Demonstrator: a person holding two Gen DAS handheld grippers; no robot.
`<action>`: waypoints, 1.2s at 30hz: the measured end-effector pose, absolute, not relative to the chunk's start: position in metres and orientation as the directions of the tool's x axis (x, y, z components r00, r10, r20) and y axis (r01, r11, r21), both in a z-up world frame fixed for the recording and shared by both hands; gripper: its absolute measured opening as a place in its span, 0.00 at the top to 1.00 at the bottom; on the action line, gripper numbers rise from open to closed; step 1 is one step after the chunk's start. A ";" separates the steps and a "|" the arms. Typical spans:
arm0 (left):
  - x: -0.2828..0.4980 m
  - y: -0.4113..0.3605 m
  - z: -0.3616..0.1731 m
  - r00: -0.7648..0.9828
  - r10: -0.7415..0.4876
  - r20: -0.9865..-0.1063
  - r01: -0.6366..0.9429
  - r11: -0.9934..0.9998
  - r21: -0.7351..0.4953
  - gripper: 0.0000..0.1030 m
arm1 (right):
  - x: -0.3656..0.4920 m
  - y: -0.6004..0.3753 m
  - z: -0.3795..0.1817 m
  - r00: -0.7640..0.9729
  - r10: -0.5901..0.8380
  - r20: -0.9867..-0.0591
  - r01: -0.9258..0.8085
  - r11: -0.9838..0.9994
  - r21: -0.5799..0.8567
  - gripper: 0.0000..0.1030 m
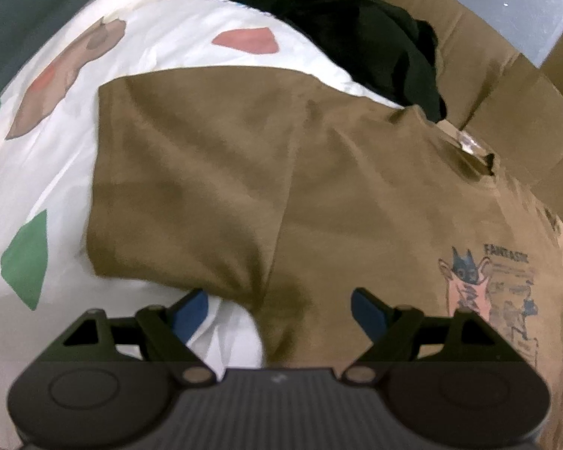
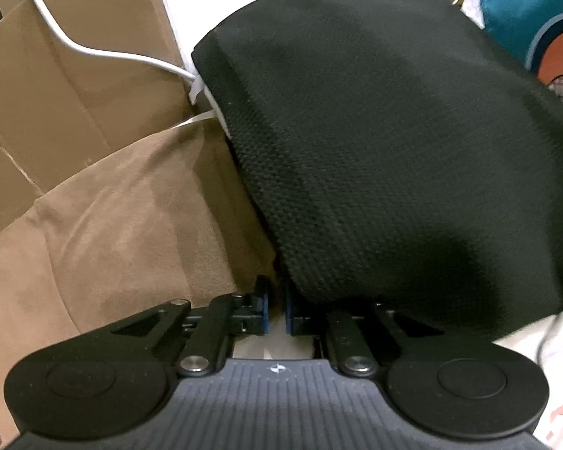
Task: Fold clothes
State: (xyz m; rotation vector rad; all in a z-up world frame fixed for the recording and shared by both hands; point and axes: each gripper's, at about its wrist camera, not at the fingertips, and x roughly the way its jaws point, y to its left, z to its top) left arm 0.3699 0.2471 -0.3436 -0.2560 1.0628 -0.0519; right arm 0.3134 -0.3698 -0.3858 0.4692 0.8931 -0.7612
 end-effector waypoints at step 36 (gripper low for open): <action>0.337 0.296 -0.335 0.512 -0.057 -0.857 -0.219 0.956 -0.194 0.17 | 0.338 -0.358 -0.391 0.361 -0.425 -0.830 0.646 0.756 -0.105 0.83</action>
